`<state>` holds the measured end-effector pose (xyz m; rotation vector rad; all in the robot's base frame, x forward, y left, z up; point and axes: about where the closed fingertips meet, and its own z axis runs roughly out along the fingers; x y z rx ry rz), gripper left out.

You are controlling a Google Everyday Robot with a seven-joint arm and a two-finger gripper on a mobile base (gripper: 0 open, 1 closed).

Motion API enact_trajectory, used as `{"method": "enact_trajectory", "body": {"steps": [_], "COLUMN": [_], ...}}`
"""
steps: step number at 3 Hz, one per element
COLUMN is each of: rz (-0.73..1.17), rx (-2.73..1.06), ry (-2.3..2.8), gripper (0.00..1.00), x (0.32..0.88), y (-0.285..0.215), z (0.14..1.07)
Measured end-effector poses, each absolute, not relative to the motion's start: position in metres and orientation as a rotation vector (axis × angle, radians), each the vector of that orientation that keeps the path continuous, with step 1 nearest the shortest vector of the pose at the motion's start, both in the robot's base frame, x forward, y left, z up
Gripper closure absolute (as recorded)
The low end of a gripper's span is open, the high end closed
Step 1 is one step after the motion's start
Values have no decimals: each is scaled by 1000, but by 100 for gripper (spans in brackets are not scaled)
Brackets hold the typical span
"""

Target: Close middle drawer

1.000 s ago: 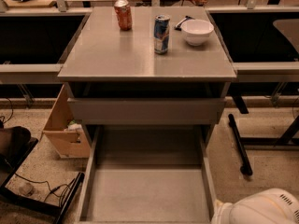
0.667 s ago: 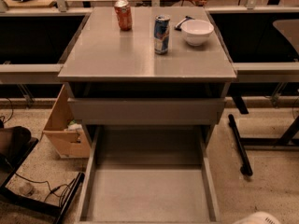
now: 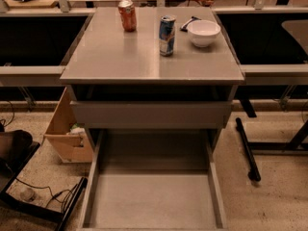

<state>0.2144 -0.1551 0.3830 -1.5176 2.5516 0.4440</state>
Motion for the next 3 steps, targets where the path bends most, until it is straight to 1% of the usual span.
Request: {"method": "enact_trajectory", "body": {"steps": [1,2,3], "rz": [486,476,425], "rx": [-1490,-1475,-1457], "ry": [2516,2458,2404], "gripper": [100,100,100], "x": [221,238,257], "y": [-150,-142,-134], "z": [350,328,318]}}
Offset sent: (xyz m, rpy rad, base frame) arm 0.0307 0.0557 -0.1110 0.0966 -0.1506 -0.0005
